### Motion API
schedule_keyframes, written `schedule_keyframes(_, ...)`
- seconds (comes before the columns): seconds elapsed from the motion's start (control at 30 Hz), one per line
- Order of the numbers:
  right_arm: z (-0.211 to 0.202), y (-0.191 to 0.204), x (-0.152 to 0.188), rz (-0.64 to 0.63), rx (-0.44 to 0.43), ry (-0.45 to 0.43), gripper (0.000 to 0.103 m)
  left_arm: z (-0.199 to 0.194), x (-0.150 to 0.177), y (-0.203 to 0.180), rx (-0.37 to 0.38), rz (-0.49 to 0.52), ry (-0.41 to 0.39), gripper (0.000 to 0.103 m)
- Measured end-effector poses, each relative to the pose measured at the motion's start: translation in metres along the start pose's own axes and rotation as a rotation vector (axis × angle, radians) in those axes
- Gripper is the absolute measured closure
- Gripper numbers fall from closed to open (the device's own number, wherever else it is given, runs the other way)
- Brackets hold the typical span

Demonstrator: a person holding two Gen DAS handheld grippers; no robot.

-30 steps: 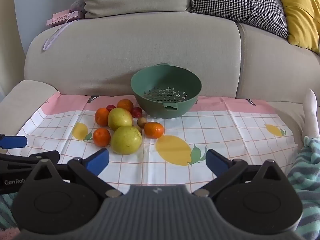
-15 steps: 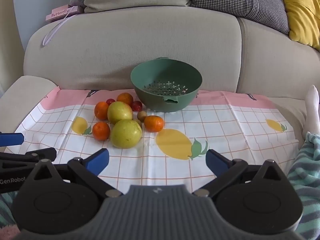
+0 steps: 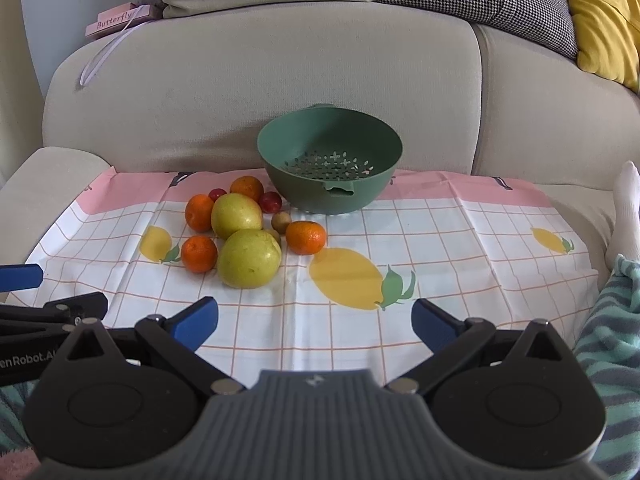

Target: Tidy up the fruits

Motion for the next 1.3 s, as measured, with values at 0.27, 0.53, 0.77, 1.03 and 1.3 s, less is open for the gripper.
schedule_keyframes(0.27,0.0006,0.0005,0.0013,0.003,-0.002,0.003,0.004,-0.0001,0.0004,-0.0001,-0.001,0.0,0.001,0.014)
schedule_keyframes(0.53,0.0006,0.0004,0.0013,0.002,-0.003,0.002,0.004,0.0005,0.0018,-0.0009,-0.002,0.002,0.002,0.014)
schedule_keyframes(0.77,0.0003,0.0008,0.002,0.002,-0.002,0.003,0.004,0.0005,0.0013,-0.0009,-0.001,0.001,0.002,0.014)
schedule_keyframes(1.03,0.0001,0.0015,0.0032,0.0,-0.001,0.004,0.004,0.0006,0.0023,-0.0006,-0.002,0.001,0.003,0.014)
schedule_keyframes(1.3,0.0001,0.0019,0.0036,-0.001,0.0,0.006,0.004,0.0006,0.0019,-0.0004,-0.001,0.0,0.003,0.014)
Point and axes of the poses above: each gripper's, at about its wrist camera, not at the fingertips, and z roughly the way its jaws point, y to its left, x to its underside, the point moved 5 cm from there along z, roughly the way its jaws point, and after that the axes turned 4 degrees about -x, right-handed, at the moved point
